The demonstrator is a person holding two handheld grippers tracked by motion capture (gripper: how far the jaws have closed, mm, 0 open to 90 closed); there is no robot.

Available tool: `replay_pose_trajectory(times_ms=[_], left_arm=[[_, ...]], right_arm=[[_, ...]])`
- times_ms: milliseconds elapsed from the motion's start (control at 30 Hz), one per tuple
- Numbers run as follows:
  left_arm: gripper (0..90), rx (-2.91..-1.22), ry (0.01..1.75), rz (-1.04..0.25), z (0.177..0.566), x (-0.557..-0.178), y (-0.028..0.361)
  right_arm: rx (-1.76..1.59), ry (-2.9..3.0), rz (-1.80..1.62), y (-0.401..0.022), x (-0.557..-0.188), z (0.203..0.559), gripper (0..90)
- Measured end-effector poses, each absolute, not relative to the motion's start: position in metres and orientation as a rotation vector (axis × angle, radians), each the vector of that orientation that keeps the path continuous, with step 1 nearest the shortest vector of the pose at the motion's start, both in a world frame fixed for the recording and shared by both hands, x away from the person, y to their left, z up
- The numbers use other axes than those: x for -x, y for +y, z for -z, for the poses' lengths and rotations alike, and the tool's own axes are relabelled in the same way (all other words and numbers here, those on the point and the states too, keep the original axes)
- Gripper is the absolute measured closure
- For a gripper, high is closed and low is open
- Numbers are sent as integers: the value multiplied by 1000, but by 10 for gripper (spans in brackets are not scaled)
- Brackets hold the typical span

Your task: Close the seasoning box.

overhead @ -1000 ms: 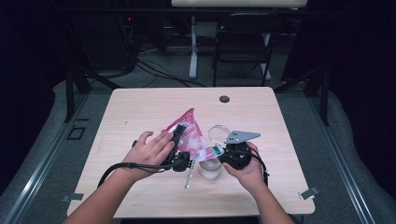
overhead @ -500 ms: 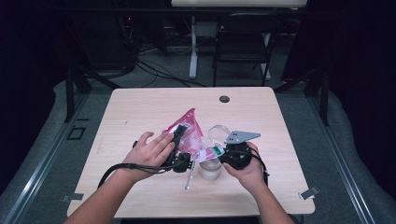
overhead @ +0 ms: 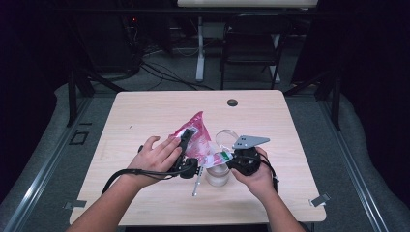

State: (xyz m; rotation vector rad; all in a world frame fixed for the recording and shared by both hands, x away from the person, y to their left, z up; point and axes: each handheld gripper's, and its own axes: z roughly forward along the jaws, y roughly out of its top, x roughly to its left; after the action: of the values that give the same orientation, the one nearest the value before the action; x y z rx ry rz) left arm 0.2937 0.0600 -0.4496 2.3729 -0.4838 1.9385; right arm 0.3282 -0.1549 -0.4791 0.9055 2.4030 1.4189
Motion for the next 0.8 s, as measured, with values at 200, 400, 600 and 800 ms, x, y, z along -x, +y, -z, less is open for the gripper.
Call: replay_pose_trajectory(times_ms=[200,400,600,800], left_arm=[[671,-2367,-484,-1934,449,-294,59],[671,-2369,-497,-1938,447,-294,56],[671,-2358,-493,-1938,447,-294,55],[671,-2360,-480,-1931,447,-292,54]], right_arm=[[-911,2399,-1423,-155,-329,479,900],[-909,2396,-1421,-156,-329,479,900],[-913,2392,-1420,-157,-329,479,900],[-916,2394,-1418,-157,-329,479,900]])
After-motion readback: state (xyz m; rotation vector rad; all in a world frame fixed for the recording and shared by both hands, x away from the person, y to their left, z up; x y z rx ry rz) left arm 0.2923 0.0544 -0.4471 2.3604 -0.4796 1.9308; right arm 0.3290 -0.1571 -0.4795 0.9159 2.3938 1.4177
